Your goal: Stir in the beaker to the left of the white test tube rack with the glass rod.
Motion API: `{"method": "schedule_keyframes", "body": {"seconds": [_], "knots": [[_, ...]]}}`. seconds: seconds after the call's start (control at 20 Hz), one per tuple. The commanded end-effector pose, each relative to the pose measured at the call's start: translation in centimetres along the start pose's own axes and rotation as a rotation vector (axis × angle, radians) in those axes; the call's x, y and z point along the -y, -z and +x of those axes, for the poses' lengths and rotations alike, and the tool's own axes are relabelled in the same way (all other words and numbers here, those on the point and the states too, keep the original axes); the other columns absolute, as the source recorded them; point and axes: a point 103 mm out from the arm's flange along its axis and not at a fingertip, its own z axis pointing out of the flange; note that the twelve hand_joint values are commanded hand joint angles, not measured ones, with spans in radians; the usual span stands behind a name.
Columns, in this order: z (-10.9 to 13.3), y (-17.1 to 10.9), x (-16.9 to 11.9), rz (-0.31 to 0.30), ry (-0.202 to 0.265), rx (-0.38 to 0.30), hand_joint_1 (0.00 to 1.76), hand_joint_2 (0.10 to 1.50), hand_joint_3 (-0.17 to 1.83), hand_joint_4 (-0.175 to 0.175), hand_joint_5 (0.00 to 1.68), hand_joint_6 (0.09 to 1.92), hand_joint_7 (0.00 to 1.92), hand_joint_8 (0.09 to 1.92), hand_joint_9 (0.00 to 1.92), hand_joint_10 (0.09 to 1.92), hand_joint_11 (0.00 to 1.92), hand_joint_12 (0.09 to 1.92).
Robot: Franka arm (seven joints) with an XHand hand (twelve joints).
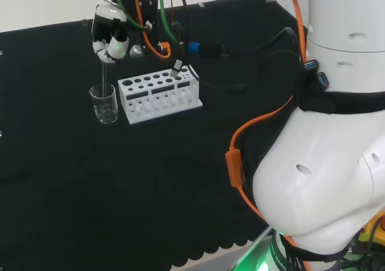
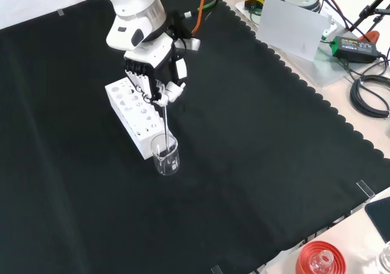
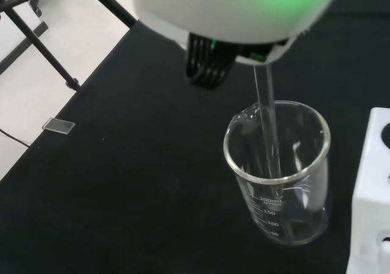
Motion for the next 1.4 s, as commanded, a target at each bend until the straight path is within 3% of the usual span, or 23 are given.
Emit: {"method": "schedule_keyframes", "body": {"seconds": [0.05, 0.4, 0.9, 1.15, 1.4], "knots": [[0.5, -1.1, -1.7, 0.032, 0.021, -0.001, 1.34, 0.48, 0.96, -0.175, 1.23, 0.72, 1.45, 0.69, 1.67, 0.53, 1.62, 0.59], [-1.0, 0.0, -2.9, 0.031, 0.035, 0.001, 1.34, 0.48, 0.96, -0.175, 1.23, 0.72, 1.45, 0.69, 1.67, 0.53, 1.62, 0.59], [-4.5, 1.9, -1.3, 0.007, -0.01, -0.002, 1.34, 0.47, 0.96, -0.175, 1.23, 0.71, 1.45, 0.69, 1.67, 0.52, 1.62, 0.59], [-4.6, 2.1, -0.3, 0.001, -0.03, 0.002, 1.34, 0.47, 0.97, -0.175, 1.23, 0.71, 1.45, 0.69, 1.67, 0.52, 1.62, 0.59], [-3.3, 1.3, 0.0, 0.017, -0.023, 0.011, 1.34, 0.47, 0.97, -0.175, 1.23, 0.71, 1.45, 0.69, 1.67, 0.52, 1.62, 0.59]]}}
